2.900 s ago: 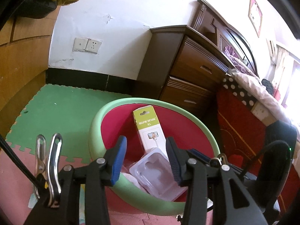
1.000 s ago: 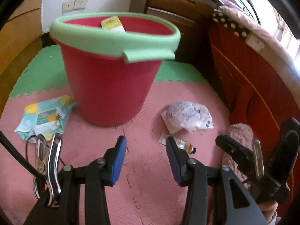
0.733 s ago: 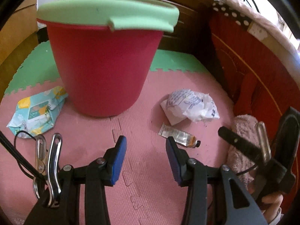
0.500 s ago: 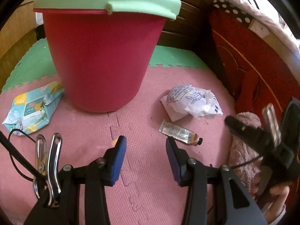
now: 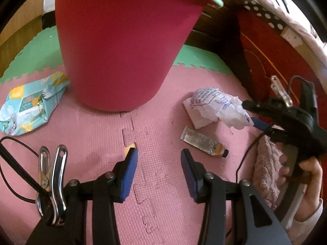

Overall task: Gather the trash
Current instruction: 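Lower both open tools around the white plastic bag, then close both tools on the white plastic bag, then lift the white plastic bag with both tools and carry it over the bucket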

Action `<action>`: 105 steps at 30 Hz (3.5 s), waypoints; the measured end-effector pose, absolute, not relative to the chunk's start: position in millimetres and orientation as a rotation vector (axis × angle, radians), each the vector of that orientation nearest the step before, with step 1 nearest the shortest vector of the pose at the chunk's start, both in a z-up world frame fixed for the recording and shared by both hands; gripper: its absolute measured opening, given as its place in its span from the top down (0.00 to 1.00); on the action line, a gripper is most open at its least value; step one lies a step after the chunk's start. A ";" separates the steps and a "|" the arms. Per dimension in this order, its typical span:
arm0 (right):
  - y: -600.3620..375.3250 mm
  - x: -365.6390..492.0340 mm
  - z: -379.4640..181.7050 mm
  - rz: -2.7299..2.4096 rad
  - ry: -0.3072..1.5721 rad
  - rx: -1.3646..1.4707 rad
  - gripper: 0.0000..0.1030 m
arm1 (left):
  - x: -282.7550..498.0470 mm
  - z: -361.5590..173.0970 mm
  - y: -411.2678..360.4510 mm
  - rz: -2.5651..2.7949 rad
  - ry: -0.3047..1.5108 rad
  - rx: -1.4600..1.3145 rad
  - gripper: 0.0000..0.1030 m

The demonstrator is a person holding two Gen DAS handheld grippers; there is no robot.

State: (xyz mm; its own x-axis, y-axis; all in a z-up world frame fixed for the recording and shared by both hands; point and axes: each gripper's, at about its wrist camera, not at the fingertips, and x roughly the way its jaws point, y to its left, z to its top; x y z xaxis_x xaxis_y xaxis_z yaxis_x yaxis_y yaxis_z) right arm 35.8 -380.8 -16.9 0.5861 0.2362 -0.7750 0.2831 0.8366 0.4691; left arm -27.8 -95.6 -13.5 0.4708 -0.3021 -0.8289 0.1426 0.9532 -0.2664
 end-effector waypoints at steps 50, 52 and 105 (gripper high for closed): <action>-336.4 -39.2 -32.3 0.026 1.039 0.425 0.46 | -12.1 -55.5 -104.3 -0.305 1.183 -0.225 0.42; -337.9 -27.4 -44.6 0.018 1.063 0.447 0.45 | -10.4 -61.5 -106.0 -0.309 1.199 -0.227 0.42; -306.8 -115.8 26.4 0.223 0.816 0.480 0.88 | -112.6 68.1 -122.0 -0.451 0.950 -0.146 0.84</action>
State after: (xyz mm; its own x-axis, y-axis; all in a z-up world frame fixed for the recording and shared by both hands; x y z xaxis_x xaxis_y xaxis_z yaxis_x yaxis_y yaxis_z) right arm -115.8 -306.8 26.4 0.6693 0.3701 -0.6443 -0.0080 0.8707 0.4918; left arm -112.6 -122.0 68.1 0.4974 -0.4337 -0.7513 0.3080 0.8979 -0.3144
